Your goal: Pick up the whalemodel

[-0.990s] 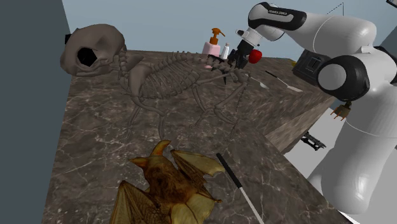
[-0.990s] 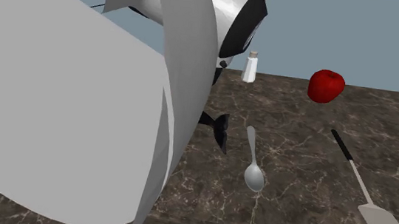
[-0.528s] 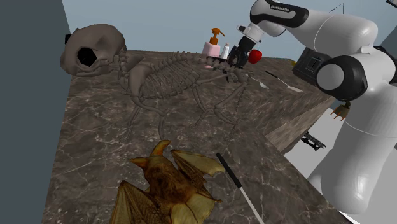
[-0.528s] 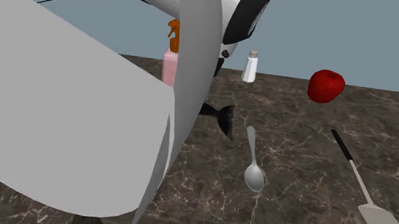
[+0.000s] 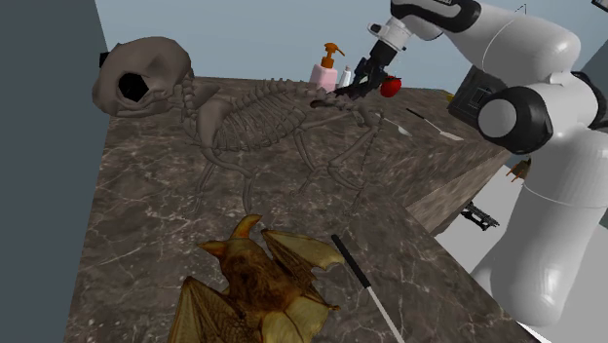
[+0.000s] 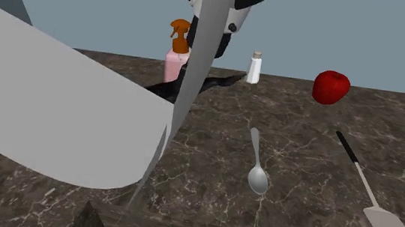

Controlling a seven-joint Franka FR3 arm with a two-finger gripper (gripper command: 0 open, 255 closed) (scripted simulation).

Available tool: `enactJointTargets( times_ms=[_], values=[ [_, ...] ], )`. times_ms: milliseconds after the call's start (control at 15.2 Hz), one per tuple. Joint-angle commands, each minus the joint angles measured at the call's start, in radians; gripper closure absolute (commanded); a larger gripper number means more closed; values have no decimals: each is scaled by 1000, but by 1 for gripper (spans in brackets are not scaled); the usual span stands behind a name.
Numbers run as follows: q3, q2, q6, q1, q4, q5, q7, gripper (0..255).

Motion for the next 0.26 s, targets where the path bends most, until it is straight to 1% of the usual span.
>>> enactJointTargets(
  times_ms=[0,66,198],
  values=[
    [0,9,-30,-10,39,6,7,255],
    [0,16,-47,-17,62,10,11,255],
    [0,17,-49,-18,66,11,12,255]
  ],
)
